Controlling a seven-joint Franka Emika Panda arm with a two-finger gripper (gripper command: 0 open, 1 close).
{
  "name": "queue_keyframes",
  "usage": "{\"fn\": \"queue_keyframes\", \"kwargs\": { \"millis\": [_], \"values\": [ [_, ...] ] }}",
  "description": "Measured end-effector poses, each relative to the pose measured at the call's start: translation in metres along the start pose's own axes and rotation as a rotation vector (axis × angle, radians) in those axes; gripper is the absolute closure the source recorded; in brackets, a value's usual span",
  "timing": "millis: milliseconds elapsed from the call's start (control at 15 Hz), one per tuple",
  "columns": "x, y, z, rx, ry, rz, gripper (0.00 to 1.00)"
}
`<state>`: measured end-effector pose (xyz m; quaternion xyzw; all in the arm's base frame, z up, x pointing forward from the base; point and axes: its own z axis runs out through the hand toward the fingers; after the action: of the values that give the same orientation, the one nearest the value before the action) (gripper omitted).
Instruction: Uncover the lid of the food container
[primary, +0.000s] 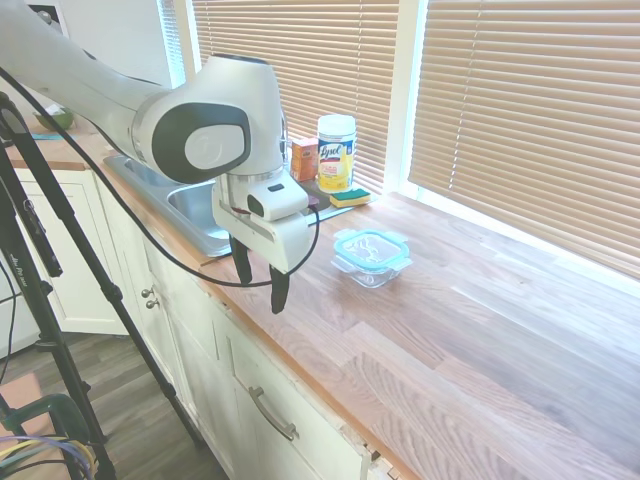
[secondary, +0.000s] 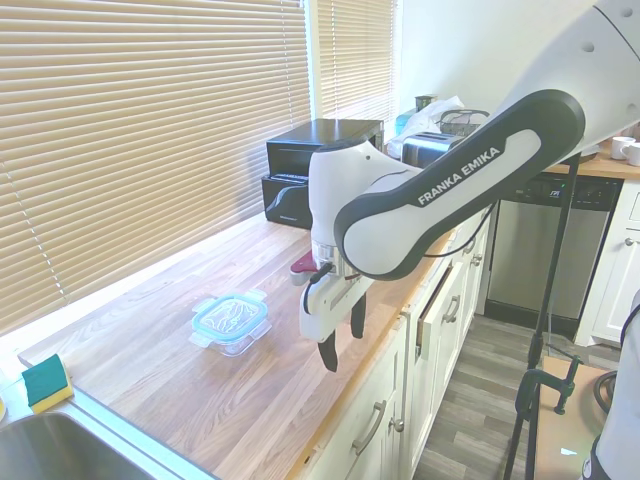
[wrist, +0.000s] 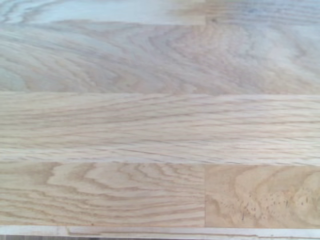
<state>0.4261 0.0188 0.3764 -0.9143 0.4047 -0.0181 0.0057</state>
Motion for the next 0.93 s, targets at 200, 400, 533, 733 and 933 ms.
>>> {"fn": "queue_keyframes", "kwargs": {
  "millis": [200, 400, 533, 733, 933],
  "values": [
    [0.000, 0.000, 0.001, -0.003, -0.001, -0.001, 0.00],
    [-0.001, -0.003, 0.000, 0.016, 0.005, 0.014, 0.00],
    [0.007, -0.011, -0.009, 0.062, 0.006, 0.047, 0.00],
    [0.053, -0.014, -0.025, 0.115, 0.009, 0.120, 0.00],
    [0.114, -0.014, -0.029, 0.160, -0.020, 0.159, 0.00]
  ]
}}
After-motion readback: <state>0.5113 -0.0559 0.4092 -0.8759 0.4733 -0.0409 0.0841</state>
